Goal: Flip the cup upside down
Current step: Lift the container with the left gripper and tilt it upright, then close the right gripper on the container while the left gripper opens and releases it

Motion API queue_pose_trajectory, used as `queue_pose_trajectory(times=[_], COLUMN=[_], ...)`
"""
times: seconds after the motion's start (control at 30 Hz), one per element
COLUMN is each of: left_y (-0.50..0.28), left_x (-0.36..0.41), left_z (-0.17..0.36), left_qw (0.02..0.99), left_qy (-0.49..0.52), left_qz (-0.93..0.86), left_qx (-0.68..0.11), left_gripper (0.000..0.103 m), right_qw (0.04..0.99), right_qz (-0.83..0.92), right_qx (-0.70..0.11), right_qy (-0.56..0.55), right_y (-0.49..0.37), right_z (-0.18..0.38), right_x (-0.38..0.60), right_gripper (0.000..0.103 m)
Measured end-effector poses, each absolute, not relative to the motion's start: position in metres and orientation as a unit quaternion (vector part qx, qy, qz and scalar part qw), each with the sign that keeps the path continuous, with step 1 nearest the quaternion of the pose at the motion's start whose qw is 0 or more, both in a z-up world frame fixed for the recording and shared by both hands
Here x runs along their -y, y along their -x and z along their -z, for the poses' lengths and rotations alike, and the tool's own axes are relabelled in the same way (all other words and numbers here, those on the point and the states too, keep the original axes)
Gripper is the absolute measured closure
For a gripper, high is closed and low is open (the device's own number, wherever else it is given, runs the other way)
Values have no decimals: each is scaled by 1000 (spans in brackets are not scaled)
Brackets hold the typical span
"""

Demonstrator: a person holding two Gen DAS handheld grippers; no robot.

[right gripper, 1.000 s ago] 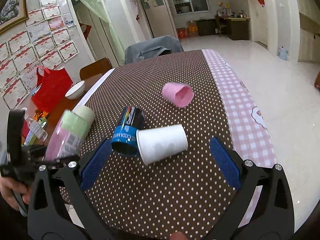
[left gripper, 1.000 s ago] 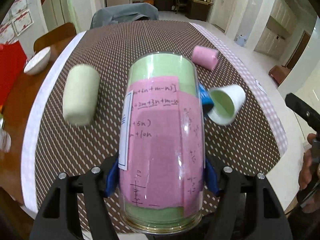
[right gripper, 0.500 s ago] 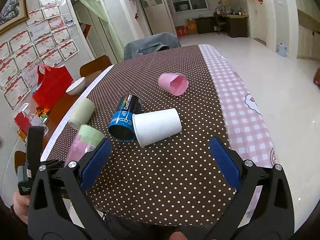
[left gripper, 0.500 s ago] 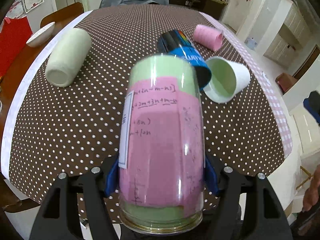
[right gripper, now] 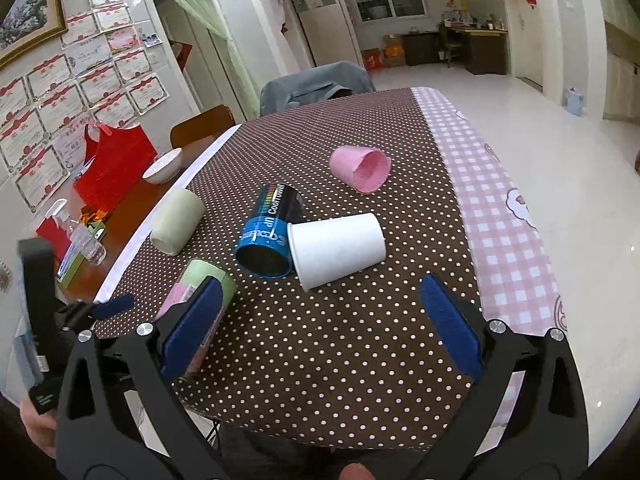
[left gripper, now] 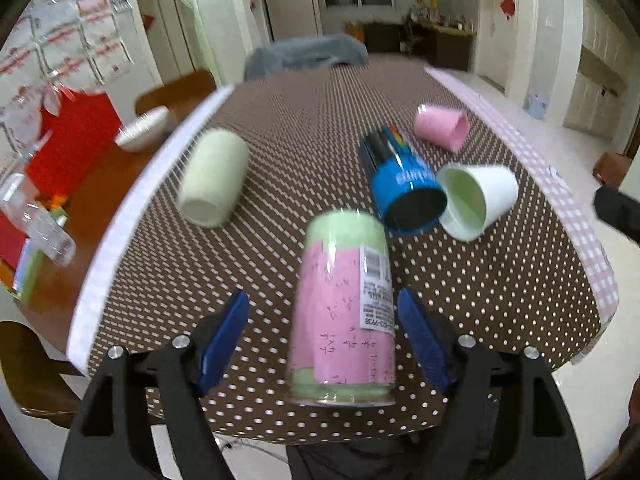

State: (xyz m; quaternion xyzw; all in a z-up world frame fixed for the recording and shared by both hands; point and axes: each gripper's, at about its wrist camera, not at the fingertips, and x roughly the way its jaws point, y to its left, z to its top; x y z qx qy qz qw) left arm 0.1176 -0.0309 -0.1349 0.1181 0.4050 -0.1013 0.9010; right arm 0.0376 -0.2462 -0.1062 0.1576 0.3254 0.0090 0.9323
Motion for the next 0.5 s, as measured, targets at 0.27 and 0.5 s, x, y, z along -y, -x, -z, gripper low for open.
queue_pose_trajectory(times=[0.27, 0.5], left_y=[-108, -95], left_x=[12, -2], left_z=[99, 79], left_qw=[921, 935], left_qy=[-100, -88], left_qz=[92, 77], left_qx=[-365, -334], left_gripper=[27, 27], right_qw=[935, 934], right_qz=[-21, -36], right_qx=[-323, -325], right_qy=[-146, -142], right_y=[-41, -44], right_z=[97, 92], right_x=[233, 218], right_gripper=[6, 6])
